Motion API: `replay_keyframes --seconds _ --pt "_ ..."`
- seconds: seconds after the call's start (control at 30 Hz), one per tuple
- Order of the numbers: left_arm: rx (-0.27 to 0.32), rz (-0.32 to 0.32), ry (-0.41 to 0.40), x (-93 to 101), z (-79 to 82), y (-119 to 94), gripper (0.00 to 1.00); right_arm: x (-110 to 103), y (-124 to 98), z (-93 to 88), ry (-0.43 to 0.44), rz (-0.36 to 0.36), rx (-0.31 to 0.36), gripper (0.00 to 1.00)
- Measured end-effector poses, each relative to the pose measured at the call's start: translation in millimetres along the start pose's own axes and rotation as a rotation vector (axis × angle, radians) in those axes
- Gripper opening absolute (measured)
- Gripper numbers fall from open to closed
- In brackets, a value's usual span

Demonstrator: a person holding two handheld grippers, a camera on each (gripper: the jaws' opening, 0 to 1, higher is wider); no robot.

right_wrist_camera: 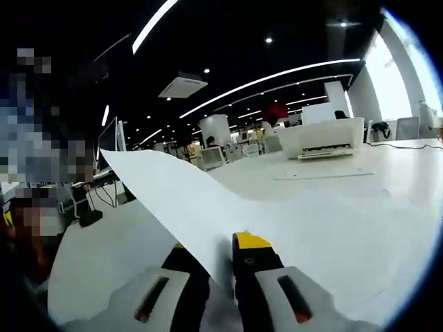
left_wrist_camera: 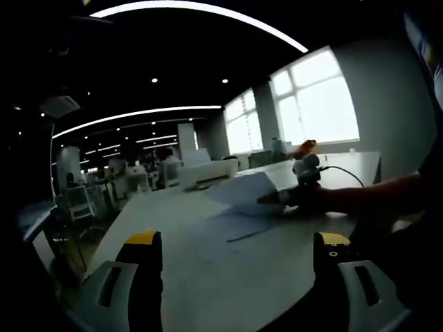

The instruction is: Organize the stack of printing papers by aligning and flattening the scattered papers on the table

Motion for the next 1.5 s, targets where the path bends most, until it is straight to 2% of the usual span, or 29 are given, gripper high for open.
replay_keyframes --seconds 0.23,1.5 --pt "0.001 0.001 -0.001 -0.4 -0.2 1 0.93 -1 -1 -0.1 -0.024 0.001 0.006 0.08" --pt "0.007 -0.002 0.000 0.7 2.5 0 0.93 -1 -12 11.2 0.060 0.036 0.136 0.07"
Point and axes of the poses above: the point that each gripper's makers call its tool centre point, and the gripper's own axes: y roughly forward along the fingers, x roughly to its right, z roughly out of its top, the point moved 8 cm from there along -y, roughly backward along the fingers, and after that the axes turned 9 degrees about x, right-handed, at the moved point
